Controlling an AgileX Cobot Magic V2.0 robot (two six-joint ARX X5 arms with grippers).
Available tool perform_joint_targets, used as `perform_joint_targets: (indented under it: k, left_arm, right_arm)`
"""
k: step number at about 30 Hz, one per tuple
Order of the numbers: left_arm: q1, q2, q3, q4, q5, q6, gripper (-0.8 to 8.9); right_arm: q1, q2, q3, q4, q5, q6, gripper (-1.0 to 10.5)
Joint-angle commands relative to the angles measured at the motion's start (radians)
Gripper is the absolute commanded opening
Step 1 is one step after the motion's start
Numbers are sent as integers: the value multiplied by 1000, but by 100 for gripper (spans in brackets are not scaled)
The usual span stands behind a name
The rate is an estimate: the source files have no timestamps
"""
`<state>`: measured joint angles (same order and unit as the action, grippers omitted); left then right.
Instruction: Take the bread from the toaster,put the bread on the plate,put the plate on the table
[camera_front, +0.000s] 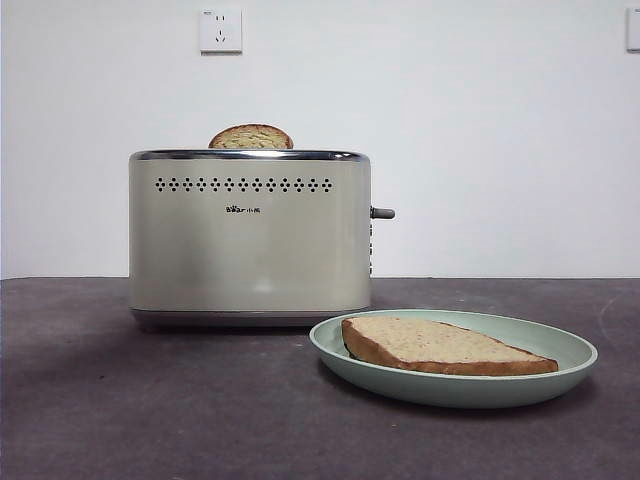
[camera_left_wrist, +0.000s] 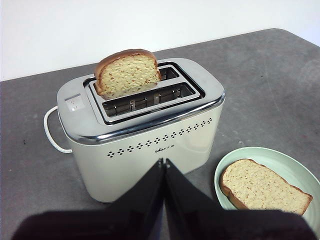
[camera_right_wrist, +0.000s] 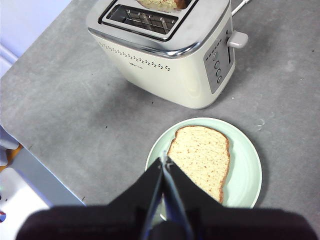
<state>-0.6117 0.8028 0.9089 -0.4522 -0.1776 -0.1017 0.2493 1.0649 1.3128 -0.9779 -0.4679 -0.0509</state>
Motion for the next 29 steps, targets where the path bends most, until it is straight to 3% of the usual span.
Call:
perform_joint_targets:
  k: [1,6,12,16,21,29]
  left_arm:
    - [30,-31,-6,-11,-42,79,-3]
    - [175,-169,-41,-61,6,11,-3]
    - [327,-372,-294,112,13,-5,-3]
    - [383,-509,-533,307,27,-23,-4]
    - [440,-645,-742,428,25,-92,-4]
    - [498,-801,-906,381,30,-210,-3]
  right_arm:
    - [1,0,-1,5,2,1,1]
    - [1,0,-1,4,3,1,1]
    - [1,0,-1,5,2,1,1]
    - [1,-1,-1,4,3,1,1]
    - [1,-1,-1,4,3,1,1]
    - [1,0,-1,4,3,0,1]
